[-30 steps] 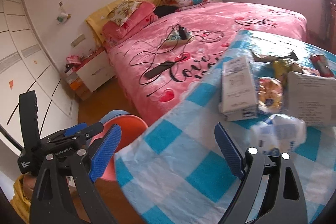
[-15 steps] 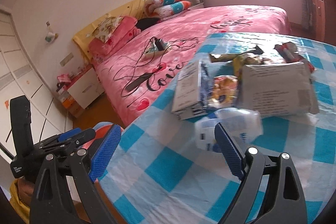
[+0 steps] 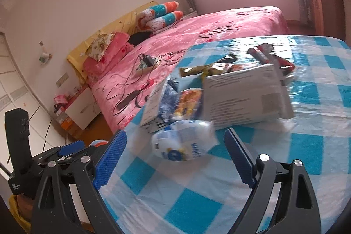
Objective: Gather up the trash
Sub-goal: 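Move both open tools back to the remaining trash on the table, then grasp the gold coffee-mix packet and wrappers with the left tool, then grasp the red snack wrapper with the left tool on top of held packets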
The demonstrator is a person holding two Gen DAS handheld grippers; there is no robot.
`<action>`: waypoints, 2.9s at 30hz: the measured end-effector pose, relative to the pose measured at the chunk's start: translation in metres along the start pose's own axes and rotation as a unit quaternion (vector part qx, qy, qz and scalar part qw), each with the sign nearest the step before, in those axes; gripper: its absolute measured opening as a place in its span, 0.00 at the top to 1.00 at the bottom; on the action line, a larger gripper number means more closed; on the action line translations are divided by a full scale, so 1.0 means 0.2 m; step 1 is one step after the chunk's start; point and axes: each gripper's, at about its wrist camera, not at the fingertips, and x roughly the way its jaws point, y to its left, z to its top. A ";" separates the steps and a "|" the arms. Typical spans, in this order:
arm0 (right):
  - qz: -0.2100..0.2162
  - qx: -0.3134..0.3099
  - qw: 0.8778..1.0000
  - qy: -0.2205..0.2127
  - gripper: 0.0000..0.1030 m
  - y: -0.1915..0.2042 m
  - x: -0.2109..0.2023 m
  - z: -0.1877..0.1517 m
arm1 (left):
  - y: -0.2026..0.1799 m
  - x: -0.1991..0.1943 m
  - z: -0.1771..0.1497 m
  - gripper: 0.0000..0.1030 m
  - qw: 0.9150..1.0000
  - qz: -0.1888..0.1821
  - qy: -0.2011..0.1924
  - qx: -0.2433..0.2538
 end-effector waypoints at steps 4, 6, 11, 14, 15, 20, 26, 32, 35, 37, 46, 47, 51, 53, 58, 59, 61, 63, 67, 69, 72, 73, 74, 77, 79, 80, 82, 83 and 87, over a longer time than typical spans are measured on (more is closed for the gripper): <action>-0.009 0.027 1.000 -0.008 0.13 -0.15 -0.04 0.04 | -0.10 0.02 0.04 0.21 1.000 -0.008 0.000 0.015; -0.018 0.039 0.999 -0.012 0.13 -0.22 -0.06 0.06 | -0.14 0.03 0.07 0.21 1.000 -0.016 -0.001 0.019; -0.040 0.065 0.997 -0.020 0.13 -0.39 -0.11 0.09 | -0.28 0.08 0.21 0.21 0.999 -0.041 -0.001 0.030; -0.054 0.078 0.995 -0.023 0.13 -0.48 -0.13 0.11 | -0.37 0.12 0.32 0.21 0.997 -0.064 0.002 0.032; -0.056 0.081 0.995 -0.024 0.13 -0.50 -0.14 0.11 | -0.41 0.15 0.36 0.21 0.997 -0.071 0.004 0.036; -0.060 0.101 0.993 -0.026 0.13 -0.60 -0.17 0.13 | -0.54 0.32 0.58 0.21 0.995 -0.086 0.013 0.047; -0.057 0.112 0.992 -0.033 0.13 -0.66 -0.20 0.14 | -0.65 0.63 0.86 0.21 0.994 -0.090 0.044 0.036; -0.052 0.120 0.991 -0.038 0.13 -0.71 -0.24 0.15 | -0.68 0.96 1.02 0.31 0.996 -0.037 0.079 0.005; -0.048 0.128 0.990 -0.036 0.13 -0.73 -0.24 0.14 | -0.67 1.14 1.04 0.40 0.994 0.001 0.105 -0.010; -0.049 0.129 0.990 -0.035 0.13 -0.75 -0.24 0.14 | -0.63 1.26 1.04 0.46 0.991 0.020 0.125 -0.034; -0.043 0.146 0.988 -0.026 0.13 -0.80 -0.23 0.12 | -0.67 1.35 1.01 0.54 0.989 0.045 0.137 -0.019; -0.044 0.146 0.988 -0.027 0.13 -0.80 -0.23 0.12 | -0.70 1.33 0.98 0.55 0.990 0.038 0.138 -0.012; -0.048 0.147 0.987 -0.033 0.13 -0.81 -0.26 0.12 | -0.80 1.22 0.86 0.60 0.990 0.007 0.138 0.014; -0.052 0.148 0.987 -0.035 0.13 -0.81 -0.27 0.12 | -0.86 1.15 0.79 0.62 0.990 -0.013 0.142 0.022; -0.060 0.150 0.986 -0.046 0.13 -0.82 -0.32 0.12 | -1.10 0.95 0.57 0.62 0.980 -0.084 0.159 0.086; -0.062 0.151 0.985 -0.049 0.13 -0.82 -0.33 0.12 | -1.13 0.93 0.54 0.62 0.977 -0.100 0.165 0.090; -0.068 0.152 0.985 -0.054 0.13 -0.83 -0.36 0.12 | -1.17 0.91 0.52 0.62 0.973 -0.126 0.174 0.087; -0.072 0.157 0.983 -0.055 0.13 -0.85 -0.37 0.11 | -1.19 0.89 0.53 0.62 0.974 -0.133 0.162 0.082; -0.072 0.163 0.982 -0.057 0.13 -0.87 -0.39 0.10 | -1.18 0.89 0.63 0.45 0.978 -0.151 0.145 0.026; -0.068 0.164 0.983 -0.055 0.13 -0.88 -0.39 0.10 | -1.20 0.91 0.69 0.36 0.981 -0.141 0.131 0.021; -0.062 0.162 0.983 -0.055 0.13 -0.87 -0.39 0.10 | -1.25 0.99 0.75 0.35 0.983 -0.122 0.134 0.015; -0.062 0.161 0.984 -0.055 0.13 -0.87 -0.39 0.11 | -1.27 1.03 0.77 0.35 0.984 -0.112 0.138 0.012; -0.061 0.160 0.984 -0.054 0.13 -0.87 -0.39 0.11 | -1.28 1.07 0.78 0.35 0.985 -0.099 0.141 0.009; -0.057 0.160 0.984 -0.052 0.13 -0.88 -0.39 0.11 | -1.29 1.15 0.80 0.35 0.987 -0.072 0.146 0.007; -0.053 0.159 0.985 -0.045 0.13 -0.88 -0.38 0.11 | -1.30 1.19 0.81 0.35 0.987 -0.062 0.146 0.009; -0.052 0.158 0.985 -0.041 0.13 -0.88 -0.37 0.10 | -1.31 1.21 0.81 0.35 0.988 -0.054 0.146 0.012; -0.047 0.157 0.986 -0.032 0.13 -0.88 -0.35 0.10 | -1.30 1.23 0.81 0.36 0.988 -0.043 0.146 0.011; -0.045 0.155 0.986 -0.028 0.13 -0.88 -0.34 0.10 | -1.30 1.25 0.81 0.39 0.988 -0.041 0.148 0.009; -0.044 0.140 0.989 -0.013 0.13 -0.85 -0.31 0.10 | -1.32 1.23 0.80 0.52 0.990 -0.031 0.138 0.028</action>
